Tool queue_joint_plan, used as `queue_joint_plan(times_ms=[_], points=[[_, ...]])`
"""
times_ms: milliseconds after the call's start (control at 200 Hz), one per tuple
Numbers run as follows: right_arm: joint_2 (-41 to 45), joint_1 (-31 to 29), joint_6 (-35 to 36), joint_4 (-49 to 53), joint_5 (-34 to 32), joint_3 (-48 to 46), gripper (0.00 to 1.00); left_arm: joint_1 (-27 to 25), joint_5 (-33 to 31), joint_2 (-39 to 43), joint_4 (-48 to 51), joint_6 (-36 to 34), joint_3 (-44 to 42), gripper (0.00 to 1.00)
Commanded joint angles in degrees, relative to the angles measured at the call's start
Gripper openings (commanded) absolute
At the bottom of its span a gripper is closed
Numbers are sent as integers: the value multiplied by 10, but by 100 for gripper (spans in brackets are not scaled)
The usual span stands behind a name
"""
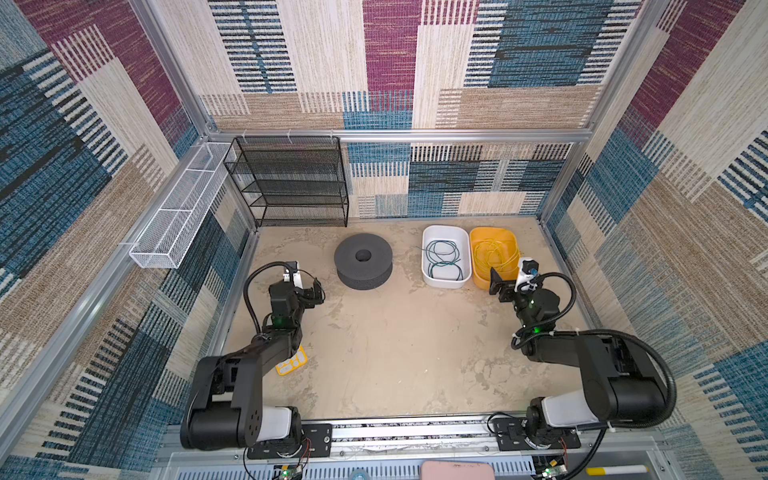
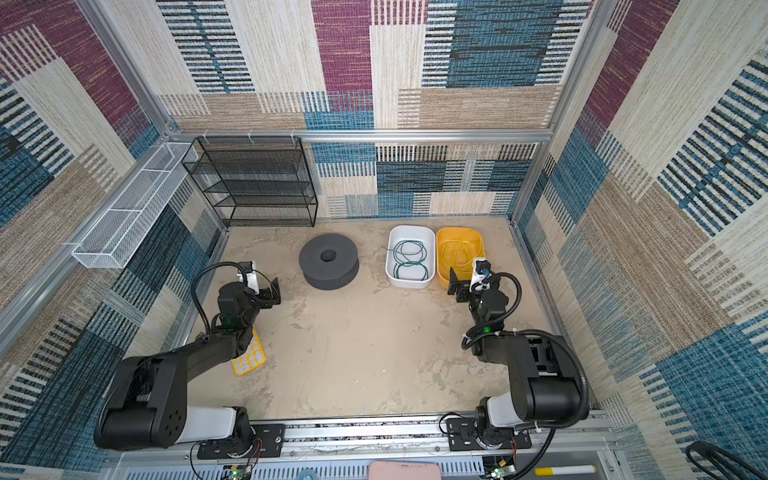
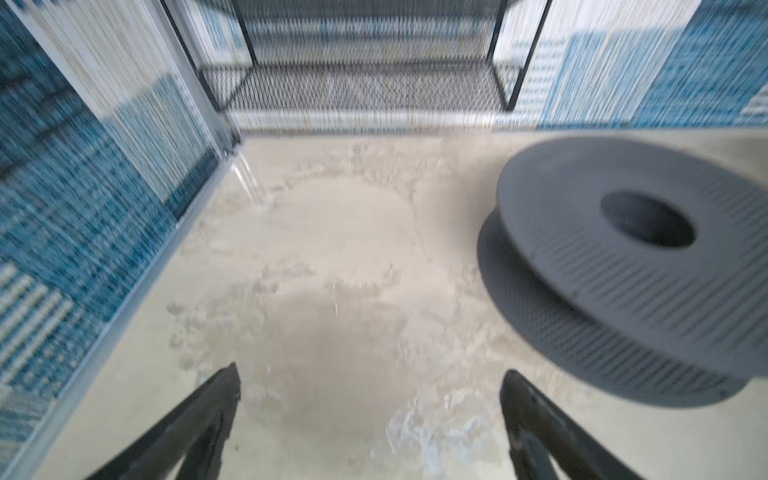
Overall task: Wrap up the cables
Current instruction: 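Raise the left gripper toward the grey spool while the right moves over the orange tub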
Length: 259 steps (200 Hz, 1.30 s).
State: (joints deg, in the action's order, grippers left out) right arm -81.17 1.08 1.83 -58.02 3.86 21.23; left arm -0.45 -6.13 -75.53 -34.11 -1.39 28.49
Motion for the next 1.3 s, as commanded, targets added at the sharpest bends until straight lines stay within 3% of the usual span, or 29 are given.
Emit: queue_joint_plan(times_ms=[0,50,160,225,290,351,426,506,581,736,846,987,1072,1292], points=[[41,-14,1,134,-28,45,99,-9,-16,73,119,-5,30,99],[60,-31,3,172,-48,67,99,-10,-12,111,141,9,37,99],[94,-74,-19,353,-106,179,99,-12,17,185,208,56,69,99],[101,-76,-100,490,-93,273,99,-11,-7,216,288,146,114,99],[107,-73,-154,590,-4,350,99,-10,-35,247,388,288,171,99],[133,-72,-246,606,13,360,99,-10,-17,279,444,377,198,99],[185,-71,-347,588,-3,317,99,-9,14,337,441,389,182,99],[233,-70,-341,526,35,264,99,-9,17,409,374,423,114,99],[250,-70,-329,540,38,259,99,-5,15,448,384,445,96,99],[283,-70,-338,578,2,232,94,-4,122,405,450,406,128,97],[310,-70,-329,570,48,208,99,-4,191,366,499,397,152,99],[344,-70,-329,495,83,136,100,-4,257,350,380,449,67,98],[328,-70,-337,493,101,130,99,-4,276,326,300,485,19,88],[277,-70,-350,452,180,116,92,-4,365,173,100,542,-8,85]])
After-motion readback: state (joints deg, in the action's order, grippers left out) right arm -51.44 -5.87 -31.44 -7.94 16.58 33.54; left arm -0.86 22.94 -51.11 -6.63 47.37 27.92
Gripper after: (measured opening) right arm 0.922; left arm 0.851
